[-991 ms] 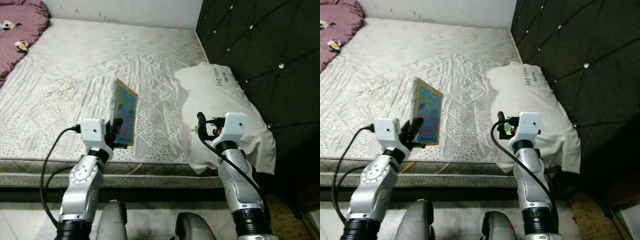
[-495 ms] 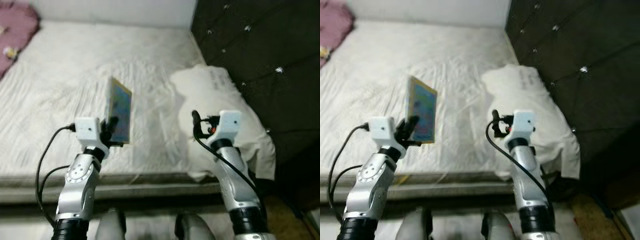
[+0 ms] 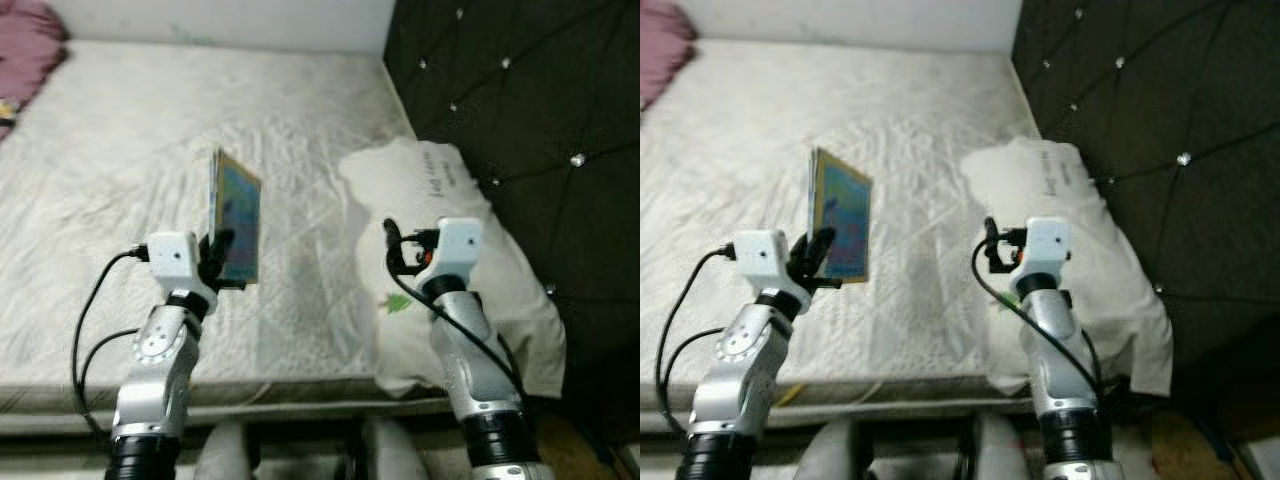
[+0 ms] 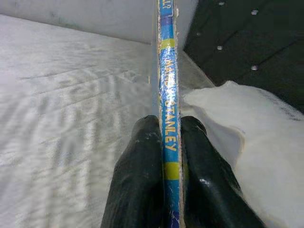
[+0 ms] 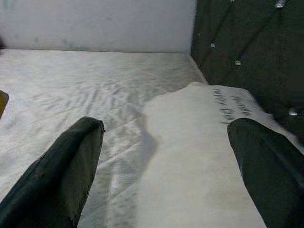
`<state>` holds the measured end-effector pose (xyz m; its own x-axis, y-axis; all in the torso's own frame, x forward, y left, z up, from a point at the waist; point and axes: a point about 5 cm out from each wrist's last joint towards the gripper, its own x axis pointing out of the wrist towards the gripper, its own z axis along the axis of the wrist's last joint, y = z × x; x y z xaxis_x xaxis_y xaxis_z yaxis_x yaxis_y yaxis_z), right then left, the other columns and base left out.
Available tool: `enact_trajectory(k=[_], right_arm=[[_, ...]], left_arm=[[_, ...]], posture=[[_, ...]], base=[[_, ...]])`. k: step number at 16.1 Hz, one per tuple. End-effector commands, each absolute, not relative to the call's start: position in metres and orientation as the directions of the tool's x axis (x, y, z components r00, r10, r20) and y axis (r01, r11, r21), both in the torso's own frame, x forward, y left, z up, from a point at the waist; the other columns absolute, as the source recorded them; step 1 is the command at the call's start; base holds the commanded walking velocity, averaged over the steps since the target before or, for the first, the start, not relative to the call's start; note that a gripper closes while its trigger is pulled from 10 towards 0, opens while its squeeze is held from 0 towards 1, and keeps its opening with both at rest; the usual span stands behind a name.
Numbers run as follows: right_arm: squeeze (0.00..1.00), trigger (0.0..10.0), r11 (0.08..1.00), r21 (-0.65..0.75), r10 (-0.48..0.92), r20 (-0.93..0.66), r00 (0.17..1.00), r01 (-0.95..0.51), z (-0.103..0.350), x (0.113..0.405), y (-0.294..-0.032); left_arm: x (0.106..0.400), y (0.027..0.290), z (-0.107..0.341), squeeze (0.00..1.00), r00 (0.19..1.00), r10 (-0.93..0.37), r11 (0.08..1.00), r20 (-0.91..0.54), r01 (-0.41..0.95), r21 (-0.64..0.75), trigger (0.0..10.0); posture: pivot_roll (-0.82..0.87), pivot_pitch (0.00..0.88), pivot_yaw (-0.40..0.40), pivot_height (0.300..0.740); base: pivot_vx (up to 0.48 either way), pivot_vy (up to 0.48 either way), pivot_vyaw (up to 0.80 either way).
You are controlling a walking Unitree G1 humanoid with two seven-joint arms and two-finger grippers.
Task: Clean up the room
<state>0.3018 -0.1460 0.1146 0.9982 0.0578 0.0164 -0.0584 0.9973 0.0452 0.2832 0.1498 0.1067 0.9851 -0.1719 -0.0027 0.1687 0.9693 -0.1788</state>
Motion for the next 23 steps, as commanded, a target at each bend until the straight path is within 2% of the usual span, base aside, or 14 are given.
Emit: enact_trajectory(k=[1,3,9,16,20,23], right_arm=[[0.0,10.0,0.999,0.039,0.033,0.019,0.999,-0.033,0.116,0.3,-0.155],[0.0,10.0,0.998,0.043,0.041,0.017,0.999,-0.041,0.115,0.3,-0.154],[0.0,10.0,0.998,0.042,0.039,0.019,0.999,-0.039,0.115,0.299,-0.155],[0.0,10.0,0.999,0.027,0.041,0.008,0.999,-0.041,0.113,0.296,-0.158],[0.0,10.0,0.996,0.039,0.079,-0.007,0.997,-0.079,0.112,0.293,-0.155],[0.0,10.0,0.995,0.042,0.092,-0.008,0.996,-0.092,0.112,0.286,-0.155]], left_arm=[[0.284,0.141,0.111,0.0,0.981,-0.191,0.964,0.016,0.191,-0.184,10.0],[0.287,0.142,0.103,0.0,0.985,-0.168,0.957,-0.037,0.153,-0.246,10.0],[0.301,0.137,0.103,0.0,0.985,-0.156,0.937,-0.076,0.123,-0.326,10.0],[0.31,0.138,0.104,0.0,0.985,-0.125,0.893,-0.12,0.059,-0.446,10.0],[0.318,0.147,0.101,0.0,0.982,-0.068,0.867,-0.175,-0.029,-0.498,10.0],[0.328,0.148,0.099,0.0,0.976,-0.093,0.852,-0.197,-0.025,-0.522,10.0]], posture=[[-0.06,0.042,-0.064,0.664],[-0.06,0.041,-0.067,0.659],[-0.06,0.047,-0.07,0.599],[-0.07,0.052,-0.075,0.599],[-0.08,0.063,-0.078,0.599],[-0.09,0.074,-0.083,0.565]], base=[[0.0,0.0,0.0],[0.0,0.0,0.0],[0.0,0.0,0.0],[0.0,0.0,0.0],[0.0,0.0,0.0],[0.0,0.0,0.0]])
